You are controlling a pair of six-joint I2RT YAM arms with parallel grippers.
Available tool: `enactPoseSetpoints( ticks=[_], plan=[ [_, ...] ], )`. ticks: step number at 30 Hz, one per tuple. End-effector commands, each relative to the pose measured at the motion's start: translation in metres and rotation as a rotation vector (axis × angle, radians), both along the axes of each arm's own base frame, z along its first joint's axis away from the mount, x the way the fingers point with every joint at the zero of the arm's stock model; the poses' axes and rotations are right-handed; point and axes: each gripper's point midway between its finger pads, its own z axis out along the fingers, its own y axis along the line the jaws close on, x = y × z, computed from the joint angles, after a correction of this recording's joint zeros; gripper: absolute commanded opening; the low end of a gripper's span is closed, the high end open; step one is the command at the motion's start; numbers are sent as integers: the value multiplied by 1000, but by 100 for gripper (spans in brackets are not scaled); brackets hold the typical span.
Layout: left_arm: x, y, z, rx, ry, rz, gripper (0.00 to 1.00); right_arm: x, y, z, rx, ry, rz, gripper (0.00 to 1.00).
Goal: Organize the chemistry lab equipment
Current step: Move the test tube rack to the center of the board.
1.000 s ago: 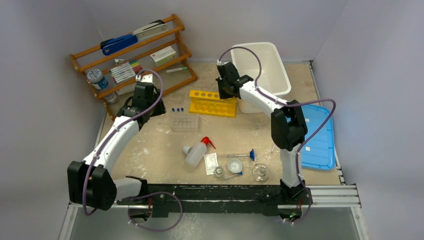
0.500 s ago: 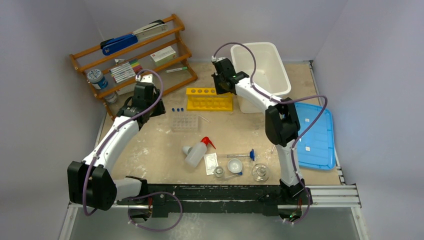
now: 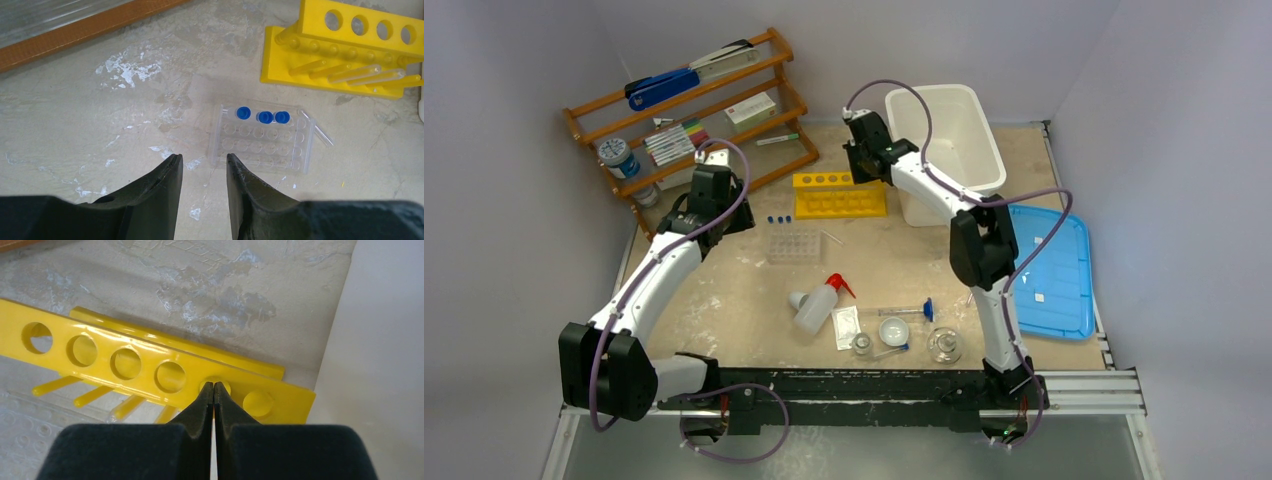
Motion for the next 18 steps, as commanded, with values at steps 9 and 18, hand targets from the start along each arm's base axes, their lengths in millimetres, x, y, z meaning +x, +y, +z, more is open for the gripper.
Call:
enactPoseSetpoints(
  ticks=[9, 18],
  plan=[
    [14, -4, 28, -49, -92, 10, 37, -75, 9, 114, 68, -269, 216, 36],
    [20, -13, 38, -108, -120, 6, 37, -144, 31, 52, 114, -195, 416, 42]
  ],
)
